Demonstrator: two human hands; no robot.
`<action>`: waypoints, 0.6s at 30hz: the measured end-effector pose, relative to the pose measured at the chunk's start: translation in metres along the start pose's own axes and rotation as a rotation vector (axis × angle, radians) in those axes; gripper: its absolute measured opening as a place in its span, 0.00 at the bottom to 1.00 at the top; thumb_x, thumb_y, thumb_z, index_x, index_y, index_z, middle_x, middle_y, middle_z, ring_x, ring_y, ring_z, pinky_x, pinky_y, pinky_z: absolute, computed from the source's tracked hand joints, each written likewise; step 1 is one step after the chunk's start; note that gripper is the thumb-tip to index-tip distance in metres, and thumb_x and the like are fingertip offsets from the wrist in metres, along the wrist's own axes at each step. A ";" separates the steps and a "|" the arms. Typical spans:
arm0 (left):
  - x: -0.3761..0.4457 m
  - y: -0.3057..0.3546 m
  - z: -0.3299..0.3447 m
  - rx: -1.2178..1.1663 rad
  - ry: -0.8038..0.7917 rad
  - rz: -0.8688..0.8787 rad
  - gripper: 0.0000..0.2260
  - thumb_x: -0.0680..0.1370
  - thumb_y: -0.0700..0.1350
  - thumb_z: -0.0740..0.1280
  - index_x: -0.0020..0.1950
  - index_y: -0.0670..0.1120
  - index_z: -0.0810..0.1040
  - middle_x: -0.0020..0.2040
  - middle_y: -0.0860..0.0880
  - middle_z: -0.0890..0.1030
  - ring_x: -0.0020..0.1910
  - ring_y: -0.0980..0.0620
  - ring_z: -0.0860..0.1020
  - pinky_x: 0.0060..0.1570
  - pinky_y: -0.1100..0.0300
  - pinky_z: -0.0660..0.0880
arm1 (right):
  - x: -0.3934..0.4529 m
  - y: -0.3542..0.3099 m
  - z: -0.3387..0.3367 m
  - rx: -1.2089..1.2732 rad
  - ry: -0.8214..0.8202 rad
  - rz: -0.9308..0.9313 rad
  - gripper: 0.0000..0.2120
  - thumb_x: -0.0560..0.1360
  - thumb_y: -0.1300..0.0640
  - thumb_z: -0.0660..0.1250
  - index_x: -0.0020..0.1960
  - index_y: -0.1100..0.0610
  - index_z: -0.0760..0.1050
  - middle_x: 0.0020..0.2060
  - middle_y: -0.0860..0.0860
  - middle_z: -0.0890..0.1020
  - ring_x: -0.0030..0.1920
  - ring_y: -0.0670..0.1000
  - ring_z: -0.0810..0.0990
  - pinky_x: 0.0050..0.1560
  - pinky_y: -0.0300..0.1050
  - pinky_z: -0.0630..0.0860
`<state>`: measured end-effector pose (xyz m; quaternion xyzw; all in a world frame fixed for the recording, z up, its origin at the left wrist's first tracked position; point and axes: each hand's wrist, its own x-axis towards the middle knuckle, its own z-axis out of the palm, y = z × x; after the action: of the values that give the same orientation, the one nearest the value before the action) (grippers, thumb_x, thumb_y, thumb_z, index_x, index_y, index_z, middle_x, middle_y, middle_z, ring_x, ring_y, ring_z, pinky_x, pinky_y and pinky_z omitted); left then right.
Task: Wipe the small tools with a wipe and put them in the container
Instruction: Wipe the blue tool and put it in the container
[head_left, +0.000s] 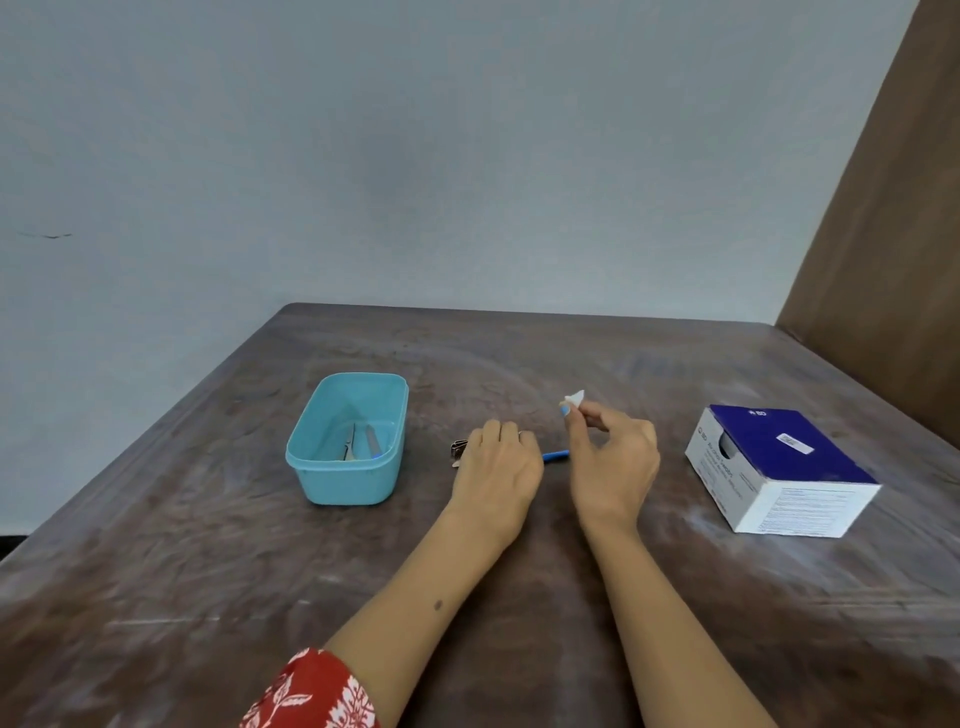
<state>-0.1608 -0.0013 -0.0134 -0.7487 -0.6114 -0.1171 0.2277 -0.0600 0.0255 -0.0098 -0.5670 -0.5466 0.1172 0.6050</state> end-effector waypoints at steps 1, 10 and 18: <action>0.000 0.000 0.001 0.016 0.025 0.008 0.13 0.52 0.42 0.76 0.29 0.48 0.75 0.27 0.50 0.75 0.27 0.52 0.74 0.27 0.63 0.69 | 0.000 -0.001 -0.001 0.020 0.016 0.012 0.06 0.72 0.53 0.71 0.46 0.54 0.82 0.35 0.41 0.75 0.49 0.47 0.73 0.41 0.30 0.59; -0.005 -0.009 -0.005 -0.292 0.212 -0.113 0.15 0.65 0.32 0.71 0.50 0.40 0.77 0.42 0.43 0.75 0.28 0.48 0.72 0.26 0.57 0.69 | 0.001 -0.003 -0.004 0.191 0.101 0.134 0.05 0.73 0.54 0.71 0.45 0.55 0.82 0.35 0.46 0.80 0.42 0.50 0.81 0.46 0.42 0.74; -0.013 -0.017 -0.007 -0.865 0.286 -0.292 0.13 0.77 0.36 0.62 0.60 0.45 0.76 0.53 0.47 0.78 0.48 0.51 0.77 0.49 0.59 0.74 | -0.003 -0.013 0.000 0.623 -0.289 0.365 0.10 0.72 0.67 0.69 0.40 0.52 0.80 0.31 0.50 0.81 0.31 0.42 0.78 0.37 0.35 0.77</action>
<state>-0.1797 -0.0137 -0.0102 -0.6573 -0.5681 -0.4935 -0.0415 -0.0673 0.0185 -0.0011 -0.4218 -0.4545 0.4617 0.6343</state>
